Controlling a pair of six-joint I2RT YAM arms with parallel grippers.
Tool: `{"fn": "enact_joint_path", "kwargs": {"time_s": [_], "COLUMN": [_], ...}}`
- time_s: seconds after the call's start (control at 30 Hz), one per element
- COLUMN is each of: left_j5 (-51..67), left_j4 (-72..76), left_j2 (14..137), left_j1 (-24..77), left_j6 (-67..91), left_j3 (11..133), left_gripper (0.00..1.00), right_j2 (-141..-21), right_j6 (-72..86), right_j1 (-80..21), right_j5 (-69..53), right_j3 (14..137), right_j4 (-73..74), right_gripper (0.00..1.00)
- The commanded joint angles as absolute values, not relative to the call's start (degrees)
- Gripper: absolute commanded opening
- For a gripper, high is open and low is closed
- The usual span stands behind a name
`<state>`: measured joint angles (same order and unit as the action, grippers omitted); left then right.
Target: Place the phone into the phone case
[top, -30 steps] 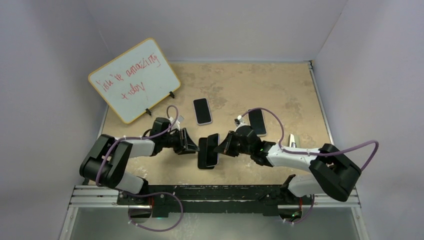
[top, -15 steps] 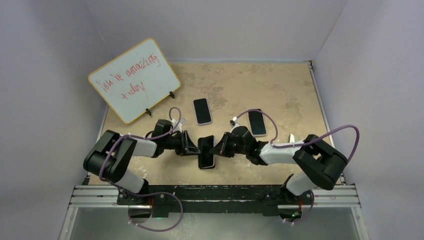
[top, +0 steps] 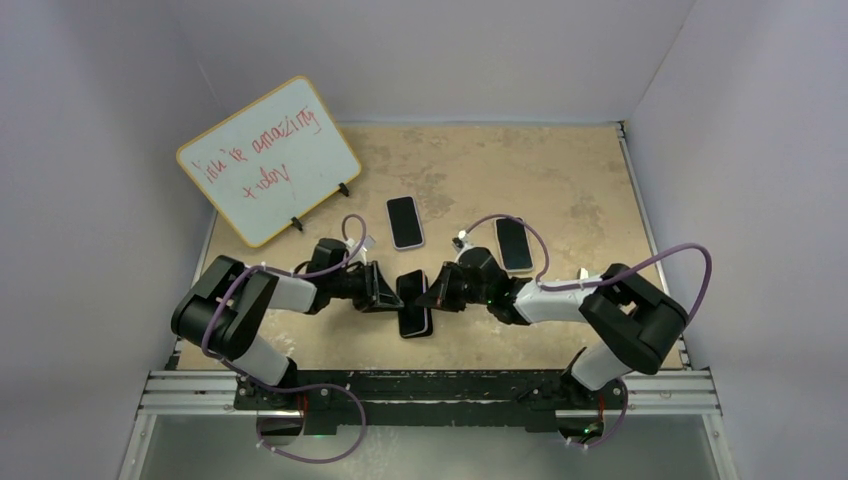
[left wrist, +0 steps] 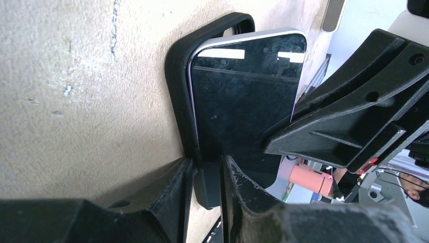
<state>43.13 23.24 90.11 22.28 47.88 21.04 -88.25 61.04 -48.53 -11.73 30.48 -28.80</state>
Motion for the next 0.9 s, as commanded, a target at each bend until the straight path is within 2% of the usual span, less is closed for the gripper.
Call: {"fn": "enact_joint_path", "kwargs": {"time_s": [0.0,0.2,0.4,0.7,0.87], "left_j5": [40.0,39.4,39.4,38.2,38.3], "left_j4": [21.9,22.1,21.8,20.4,24.5], "left_j2": [90.8,91.6,91.0,90.0,90.9], "left_j1": [24.2,24.2,24.3,25.3,28.9], "left_j6": [45.6,45.4,45.6,46.7,50.3], "left_j3": [23.9,26.0,25.3,24.8,23.9], "left_gripper": [0.29,0.3,0.3,0.29,0.28], "right_j2": [-90.3,-93.7,-94.2,-89.0,-84.9], "right_j6": [55.2,52.8,51.4,47.1,45.4], "right_j1": [-49.1,-49.1,-49.1,-49.1,-49.1], "right_j5": [-14.6,-16.2,-12.9,-6.1,-2.9], "right_j3": [32.5,34.2,35.7,40.8,42.8], "right_j4": [-21.7,-20.5,-17.6,-6.1,-0.3], "right_gripper": [0.0,0.0,0.01,0.26,0.36]}}
